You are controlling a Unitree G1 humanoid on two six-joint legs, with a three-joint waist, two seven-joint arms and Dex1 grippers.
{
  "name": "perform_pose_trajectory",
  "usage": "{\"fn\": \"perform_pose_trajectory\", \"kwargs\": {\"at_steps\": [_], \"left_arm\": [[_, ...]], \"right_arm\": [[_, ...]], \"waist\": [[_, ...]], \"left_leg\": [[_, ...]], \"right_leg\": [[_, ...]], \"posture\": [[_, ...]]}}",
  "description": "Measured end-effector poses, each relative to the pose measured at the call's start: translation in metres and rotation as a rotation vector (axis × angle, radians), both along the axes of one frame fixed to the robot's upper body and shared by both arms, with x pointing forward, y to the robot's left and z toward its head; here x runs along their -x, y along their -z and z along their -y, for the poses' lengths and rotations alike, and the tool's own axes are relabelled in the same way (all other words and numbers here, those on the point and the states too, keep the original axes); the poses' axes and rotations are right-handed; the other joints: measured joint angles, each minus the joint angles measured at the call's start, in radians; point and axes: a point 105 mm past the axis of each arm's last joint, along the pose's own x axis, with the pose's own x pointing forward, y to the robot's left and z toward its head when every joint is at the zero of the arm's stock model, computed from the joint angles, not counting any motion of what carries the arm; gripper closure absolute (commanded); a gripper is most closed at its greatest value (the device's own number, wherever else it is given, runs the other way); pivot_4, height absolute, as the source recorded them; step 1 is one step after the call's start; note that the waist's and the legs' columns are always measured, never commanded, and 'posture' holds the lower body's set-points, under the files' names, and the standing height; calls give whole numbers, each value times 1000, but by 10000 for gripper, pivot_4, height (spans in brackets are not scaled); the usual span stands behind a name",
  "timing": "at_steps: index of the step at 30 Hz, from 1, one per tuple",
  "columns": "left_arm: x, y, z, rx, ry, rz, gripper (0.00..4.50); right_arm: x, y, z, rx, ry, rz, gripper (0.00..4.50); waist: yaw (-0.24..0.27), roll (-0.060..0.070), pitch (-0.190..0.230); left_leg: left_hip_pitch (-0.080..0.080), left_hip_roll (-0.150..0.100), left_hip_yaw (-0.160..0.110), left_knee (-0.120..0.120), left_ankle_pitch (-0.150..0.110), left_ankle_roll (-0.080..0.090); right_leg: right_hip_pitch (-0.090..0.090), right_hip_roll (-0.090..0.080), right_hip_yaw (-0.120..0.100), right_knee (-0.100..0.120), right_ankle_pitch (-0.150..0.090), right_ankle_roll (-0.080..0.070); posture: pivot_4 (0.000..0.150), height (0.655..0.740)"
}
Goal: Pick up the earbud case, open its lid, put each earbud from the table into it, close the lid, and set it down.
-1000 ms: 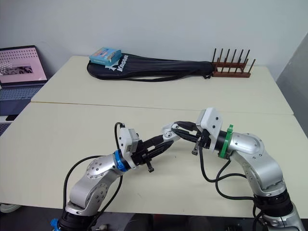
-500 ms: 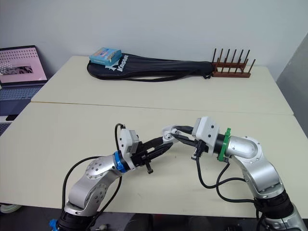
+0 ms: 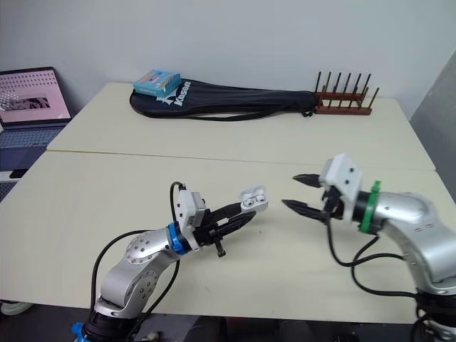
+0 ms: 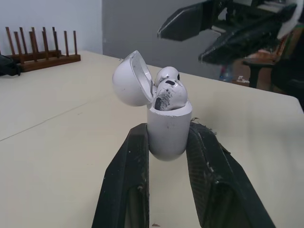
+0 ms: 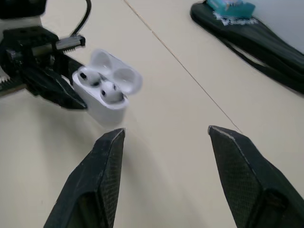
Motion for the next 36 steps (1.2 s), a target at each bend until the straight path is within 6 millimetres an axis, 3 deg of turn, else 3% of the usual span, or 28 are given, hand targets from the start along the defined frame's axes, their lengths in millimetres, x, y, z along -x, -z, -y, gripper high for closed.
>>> {"fn": "perform_pose_trajectory", "kwargs": {"at_steps": [1,5,8,10,16,23,31,36], "left_arm": [[2,2,1,-11,33,-12,37723],[22,7,18,-55,264,-56,37723],[26,3,27,-66,375,-55,37723],[23,1,30,-68,400,-53,37723],[16,4,35,-66,414,-68,37723],[9,9,37,-68,393,-72,37724],[7,10,38,-58,383,-94,37724],[2,22,35,-69,347,-302,37724]], "right_arm": [[-1,-3,5,9,7,-4,16127],[-12,-8,18,67,13,-27,29438],[-13,-3,12,106,-55,-64,40367],[-10,3,4,120,-116,-96,44992],[8,10,-19,138,-260,-149,45000],[35,14,-33,109,-356,-239,45000],[42,34,-30,111,-336,-306,45000],[34,30,-22,98,-247,-255,45000]], "waist": [[0,0,0],[-5,0,0],[-4,0,0],[-4,0,0],[-2,0,0],[-1,0,0],[-1,0,0],[-2,0,0]], "left_leg": [[0,0,0,0,0,0],[1,0,2,0,0,0],[1,0,2,0,0,0],[0,0,2,0,0,0],[-6,0,0,0,0,0],[-5,0,0,1,0,0],[-6,0,0,1,0,0],[-5,0,-1,1,0,0]], "right_leg": [[0,0,0,0,0,0],[0,0,2,0,0,0],[0,0,1,0,0,0],[-1,0,1,0,0,0],[-6,0,0,0,0,0],[-5,0,0,0,0,0],[-5,0,0,0,0,0],[-5,0,0,1,0,0]], "posture": [[1500,6925],[1500,6925],[1500,6925],[1500,6925],[1500,6925],[1500,6925],[1500,6925],[1500,6925]]}}
